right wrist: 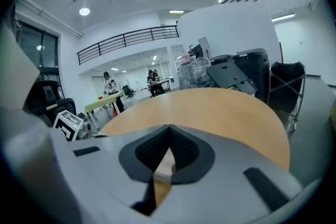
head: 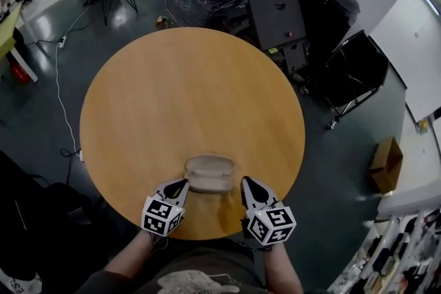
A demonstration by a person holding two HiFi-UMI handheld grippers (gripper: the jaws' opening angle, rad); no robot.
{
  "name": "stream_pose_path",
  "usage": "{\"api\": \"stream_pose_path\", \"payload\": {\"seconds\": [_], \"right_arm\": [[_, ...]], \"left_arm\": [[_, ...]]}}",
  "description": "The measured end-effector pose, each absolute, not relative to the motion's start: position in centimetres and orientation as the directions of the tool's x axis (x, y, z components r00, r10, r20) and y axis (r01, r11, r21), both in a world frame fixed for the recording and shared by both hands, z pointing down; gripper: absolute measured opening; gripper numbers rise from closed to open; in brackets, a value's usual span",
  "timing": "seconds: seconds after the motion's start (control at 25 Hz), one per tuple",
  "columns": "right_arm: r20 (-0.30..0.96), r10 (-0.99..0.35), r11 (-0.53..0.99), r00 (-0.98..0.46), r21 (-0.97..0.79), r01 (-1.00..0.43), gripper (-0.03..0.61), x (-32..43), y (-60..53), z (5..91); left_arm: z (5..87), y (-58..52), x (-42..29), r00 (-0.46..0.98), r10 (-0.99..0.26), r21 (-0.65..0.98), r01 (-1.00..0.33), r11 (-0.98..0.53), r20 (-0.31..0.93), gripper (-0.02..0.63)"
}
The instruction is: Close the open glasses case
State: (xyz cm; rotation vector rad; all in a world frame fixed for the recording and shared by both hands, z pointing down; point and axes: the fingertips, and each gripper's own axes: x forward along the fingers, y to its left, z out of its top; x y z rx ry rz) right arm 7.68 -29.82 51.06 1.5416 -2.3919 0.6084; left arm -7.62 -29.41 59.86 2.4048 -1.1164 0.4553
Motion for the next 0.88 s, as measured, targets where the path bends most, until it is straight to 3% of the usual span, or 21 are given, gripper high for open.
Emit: {"api": "stream_pose_path", "payload": {"seconds": [0.88], "right_arm": [[0.421,-0.712,0.485,-0.561,-0.282,-0.828,-0.011,5.7,-33.8,52.2]], "left_arm": [[63.4,-27.8,-6.9,0.566,-0.608,0.3,-0.82,-0.488,0.558,0.008]]}}
